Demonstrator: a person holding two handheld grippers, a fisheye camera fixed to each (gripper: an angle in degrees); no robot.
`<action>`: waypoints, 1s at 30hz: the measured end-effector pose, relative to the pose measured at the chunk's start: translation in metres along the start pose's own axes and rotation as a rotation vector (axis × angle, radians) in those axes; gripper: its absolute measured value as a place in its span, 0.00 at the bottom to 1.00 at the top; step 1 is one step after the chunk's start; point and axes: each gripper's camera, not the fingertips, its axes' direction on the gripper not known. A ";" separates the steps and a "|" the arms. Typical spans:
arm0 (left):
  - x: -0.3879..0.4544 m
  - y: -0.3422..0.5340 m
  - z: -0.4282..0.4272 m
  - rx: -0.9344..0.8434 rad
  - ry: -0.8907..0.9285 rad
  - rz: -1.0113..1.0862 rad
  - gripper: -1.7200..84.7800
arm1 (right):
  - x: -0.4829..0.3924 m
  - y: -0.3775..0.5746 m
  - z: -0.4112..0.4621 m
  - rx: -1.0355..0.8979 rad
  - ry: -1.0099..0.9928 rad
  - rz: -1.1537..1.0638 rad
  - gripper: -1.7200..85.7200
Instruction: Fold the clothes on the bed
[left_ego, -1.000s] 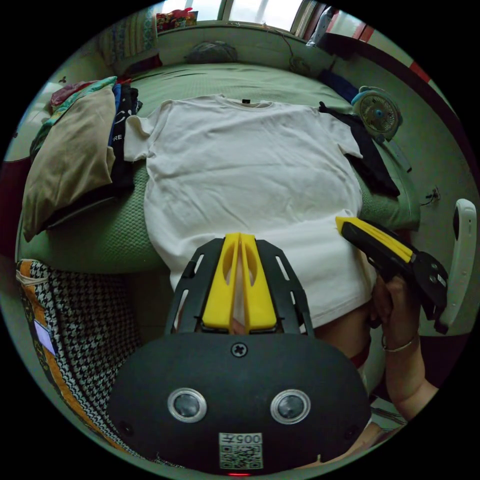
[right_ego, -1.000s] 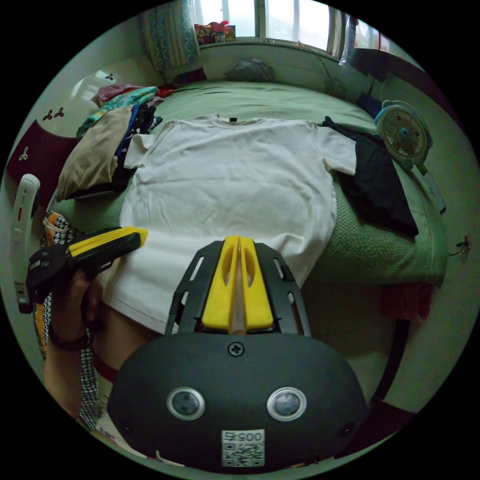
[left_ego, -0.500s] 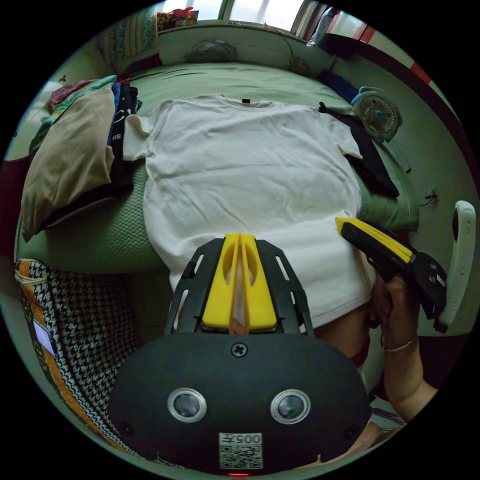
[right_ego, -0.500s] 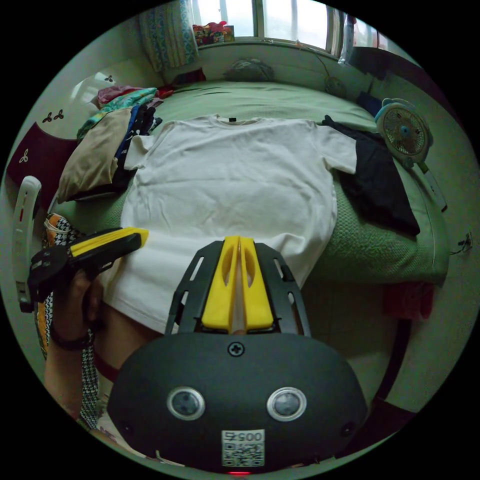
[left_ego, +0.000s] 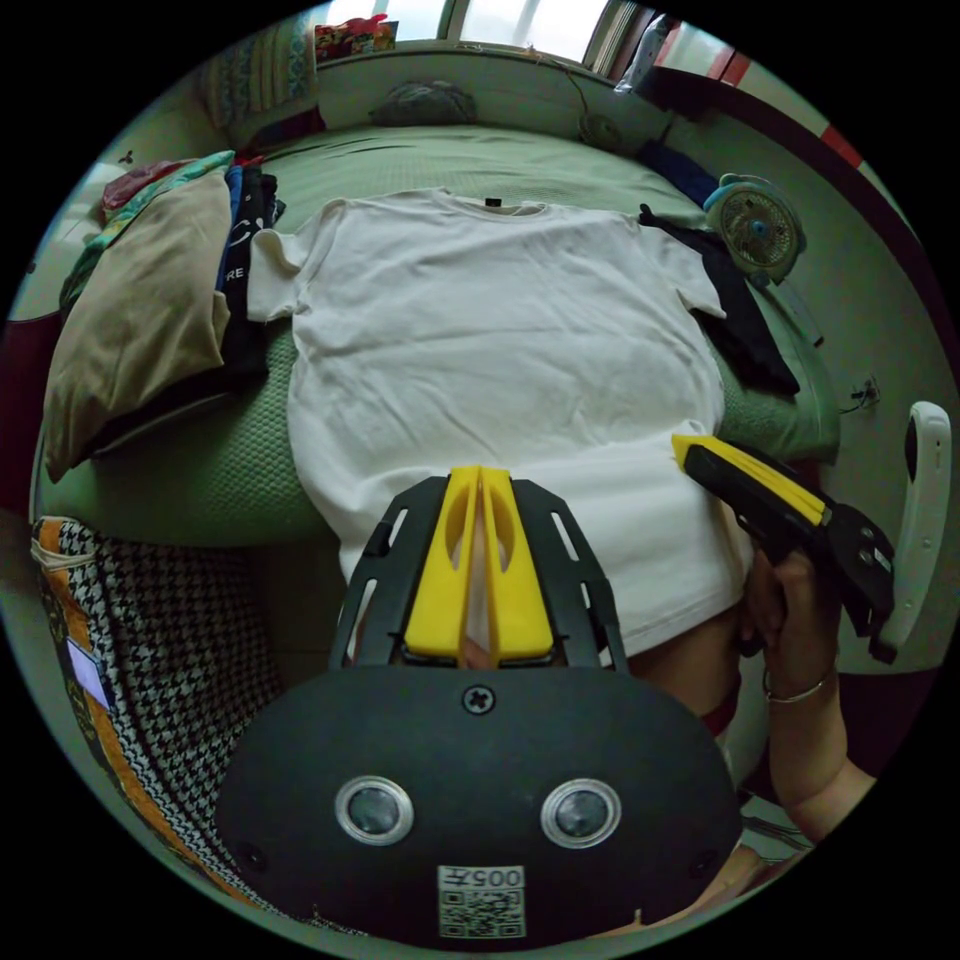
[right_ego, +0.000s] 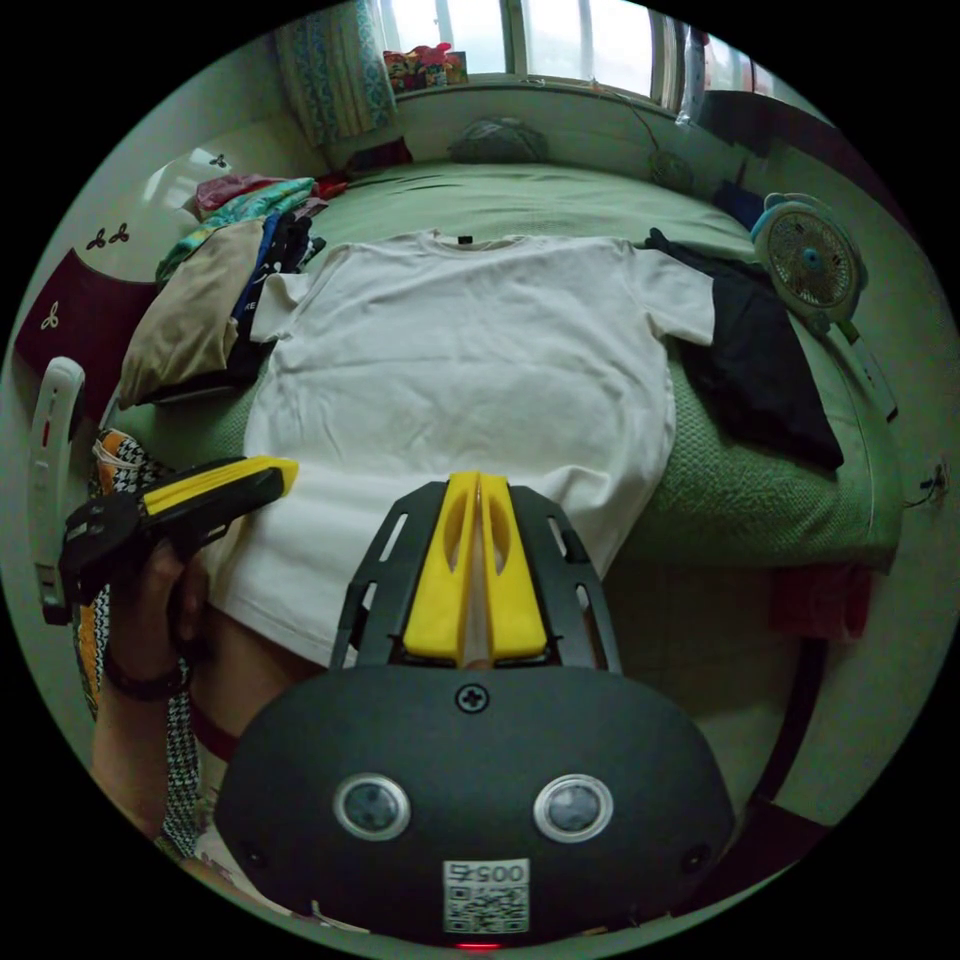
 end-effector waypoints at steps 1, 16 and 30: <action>0.000 0.000 0.000 0.000 0.001 0.000 0.01 | 0.000 0.000 0.000 -0.001 0.002 0.000 0.01; -0.003 0.000 0.000 0.001 0.005 0.000 0.01 | -0.001 0.002 -0.001 -0.003 0.024 -0.007 0.01; -0.008 0.000 0.001 0.001 0.021 -0.003 0.01 | -0.004 0.003 -0.002 -0.008 0.046 -0.016 0.01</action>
